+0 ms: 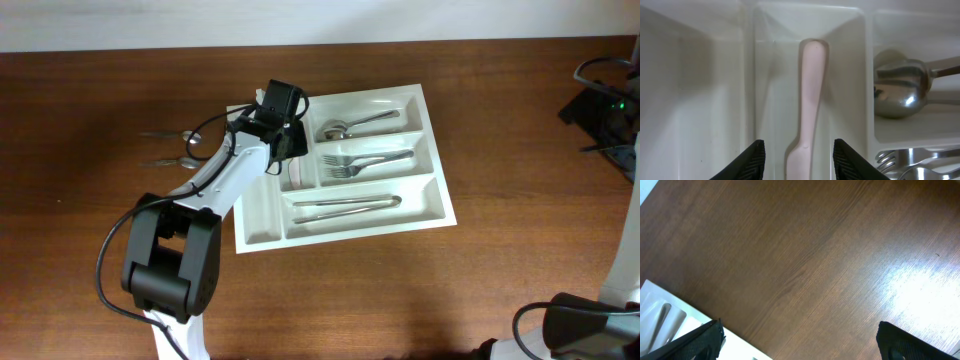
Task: Pack container
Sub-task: 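Lower the knife into the narrow left compartment and open the gripper, then move the left gripper back over the lower metal spoon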
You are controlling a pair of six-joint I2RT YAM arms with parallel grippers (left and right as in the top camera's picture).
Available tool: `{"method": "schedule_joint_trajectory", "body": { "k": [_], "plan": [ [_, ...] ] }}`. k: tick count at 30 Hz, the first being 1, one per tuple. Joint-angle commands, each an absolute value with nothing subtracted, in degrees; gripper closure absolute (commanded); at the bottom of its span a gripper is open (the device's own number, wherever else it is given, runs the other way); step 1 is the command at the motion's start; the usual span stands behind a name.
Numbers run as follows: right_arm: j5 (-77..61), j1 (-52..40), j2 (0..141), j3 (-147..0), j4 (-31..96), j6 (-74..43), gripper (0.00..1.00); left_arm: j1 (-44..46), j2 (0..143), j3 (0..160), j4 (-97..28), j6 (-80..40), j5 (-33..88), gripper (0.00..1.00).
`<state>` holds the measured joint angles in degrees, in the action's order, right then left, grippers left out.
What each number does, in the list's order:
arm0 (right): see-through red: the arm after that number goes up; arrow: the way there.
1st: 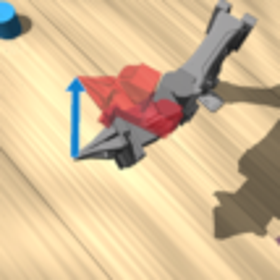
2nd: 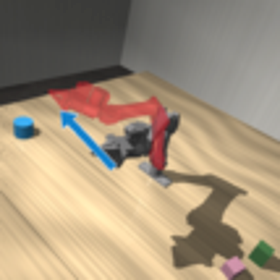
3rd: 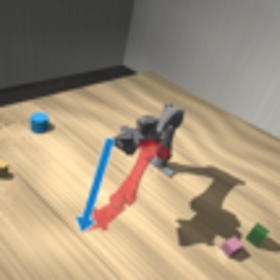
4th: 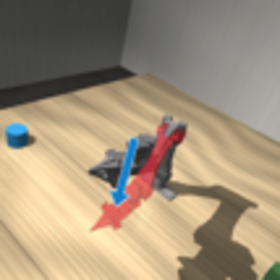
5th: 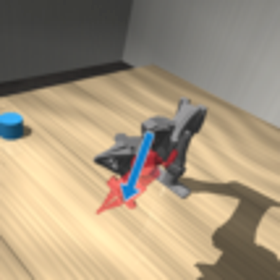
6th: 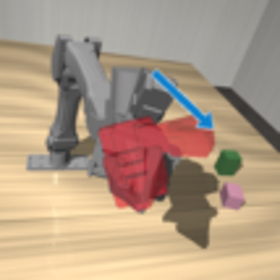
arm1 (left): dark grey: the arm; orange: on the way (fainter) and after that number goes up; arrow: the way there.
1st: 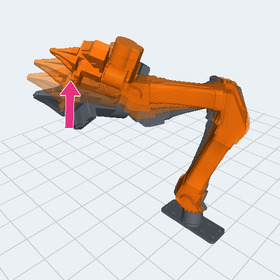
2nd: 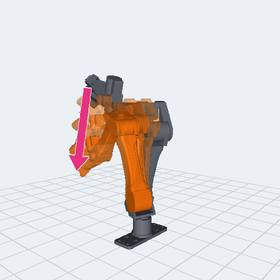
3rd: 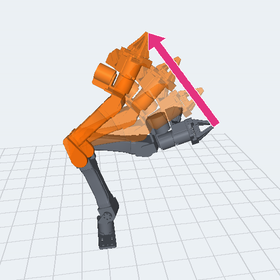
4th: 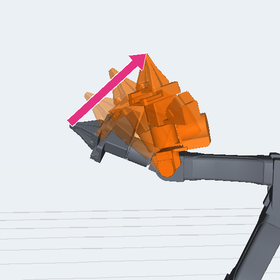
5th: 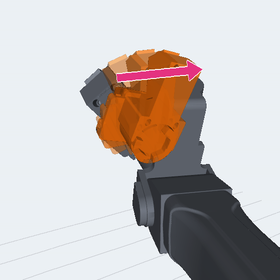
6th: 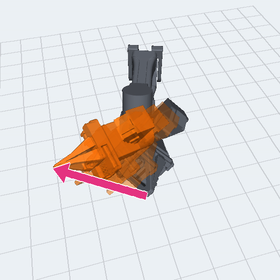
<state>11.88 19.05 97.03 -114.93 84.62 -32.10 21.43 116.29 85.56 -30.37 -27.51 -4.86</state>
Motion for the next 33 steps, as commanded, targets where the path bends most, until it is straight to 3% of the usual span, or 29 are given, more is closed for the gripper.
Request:
{"method": "schedule_joint_trajectory", "body": {
  "k": [1, 6, 9, 10, 14, 22, 26, 33],
  "plan": [
    [11.99, 19.16, 97.12, -115.18, 84.62, -31.75, 0.01, 21.58, 115.11, 89.73, -30.46, -27.35, -4.34, 0.54],
    [12.01, 19.16, 97.12, -115.18, 84.62, -31.75, 0.01, 20.29, 111.18, 94.70, -33.19, -27.38, -6.66, 0.53],
    [11.99, 19.16, 97.12, -115.18, 84.62, -31.75, 0.01, 17.82, 106.94, 97.78, -37.39, -27.38, -12.12, 0.05],
    [11.99, 19.16, 97.12, -115.18, 84.62, -31.75, 0.01, 16.97, 105.73, 98.02, -38.35, -27.40, -13.26, 0.01],
    [12.01, 19.16, 97.12, -115.18, 84.62, -31.75, 0.01, 12.91, 102.39, 98.04, -43.42, -28.12, -16.25, 0.01],
    [12.01, 19.16, 97.12, -115.18, 84.62, -31.75, 0.01, 1.85, 102.85, 96.88, -58.63, -50.17, -18.22, 0.01],
    [12.01, 19.16, 97.12, -115.18, 84.62, -31.75, 0.01, -0.95, 106.10, 96.36, -60.77, -59.33, -16.40, 0.01],
    [12.01, 19.16, 97.12, -115.18, 84.62, -31.75, 0.01, -1.13, 111.96, 96.36, -58.98, -65.32, -9.65, 0.01]
  ]
}}
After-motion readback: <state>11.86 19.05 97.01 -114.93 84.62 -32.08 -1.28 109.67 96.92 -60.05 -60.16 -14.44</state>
